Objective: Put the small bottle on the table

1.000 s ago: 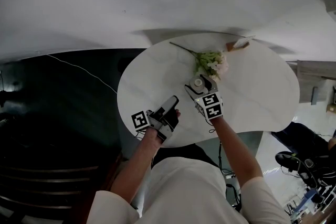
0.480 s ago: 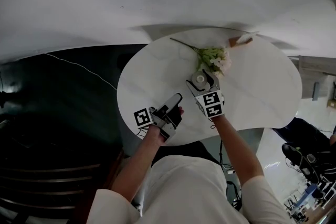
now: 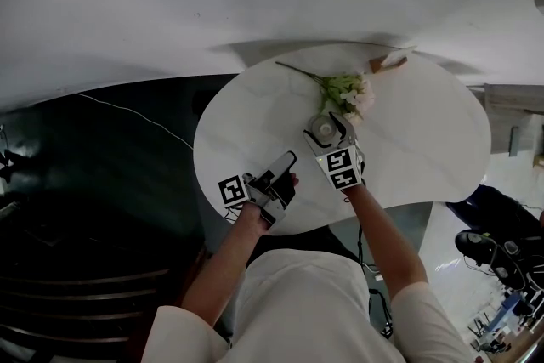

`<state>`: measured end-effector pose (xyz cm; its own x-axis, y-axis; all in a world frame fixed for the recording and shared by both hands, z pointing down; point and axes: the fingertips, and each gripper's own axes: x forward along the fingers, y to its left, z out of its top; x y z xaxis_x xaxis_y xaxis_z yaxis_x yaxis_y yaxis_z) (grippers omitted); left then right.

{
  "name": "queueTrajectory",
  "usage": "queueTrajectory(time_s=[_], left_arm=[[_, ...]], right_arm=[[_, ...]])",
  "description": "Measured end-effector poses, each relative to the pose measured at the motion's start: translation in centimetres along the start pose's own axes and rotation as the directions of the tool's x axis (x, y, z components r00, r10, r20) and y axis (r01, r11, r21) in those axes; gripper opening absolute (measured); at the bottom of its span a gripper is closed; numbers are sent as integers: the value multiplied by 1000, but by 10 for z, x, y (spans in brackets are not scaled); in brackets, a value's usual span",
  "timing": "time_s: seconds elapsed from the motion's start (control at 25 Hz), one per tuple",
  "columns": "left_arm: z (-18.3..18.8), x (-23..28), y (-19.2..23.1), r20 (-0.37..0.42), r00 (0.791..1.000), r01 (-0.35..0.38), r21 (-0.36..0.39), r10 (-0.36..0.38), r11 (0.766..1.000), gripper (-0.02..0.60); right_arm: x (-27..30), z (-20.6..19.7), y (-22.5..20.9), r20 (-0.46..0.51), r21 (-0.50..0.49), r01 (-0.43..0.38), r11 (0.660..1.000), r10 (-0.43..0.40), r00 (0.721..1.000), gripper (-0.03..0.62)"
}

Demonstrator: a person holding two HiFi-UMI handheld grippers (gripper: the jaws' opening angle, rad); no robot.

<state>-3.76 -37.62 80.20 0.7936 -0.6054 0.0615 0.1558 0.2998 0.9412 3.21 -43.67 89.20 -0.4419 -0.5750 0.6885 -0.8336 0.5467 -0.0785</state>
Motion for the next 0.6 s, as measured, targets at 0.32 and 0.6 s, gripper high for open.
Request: queueTrajectory(time_s=[0.32, 0.6], left_arm=[[-27, -10, -26, -47, 998, 36, 45, -34, 998, 281], [-56, -11, -49, -114, 993, 54, 171, -34, 984, 243]], right_arm=[[-32, 18, 5, 32, 0, 22, 1000, -22, 999, 365], [-82, 47, 18, 84, 18, -12, 1000, 10, 996, 339]])
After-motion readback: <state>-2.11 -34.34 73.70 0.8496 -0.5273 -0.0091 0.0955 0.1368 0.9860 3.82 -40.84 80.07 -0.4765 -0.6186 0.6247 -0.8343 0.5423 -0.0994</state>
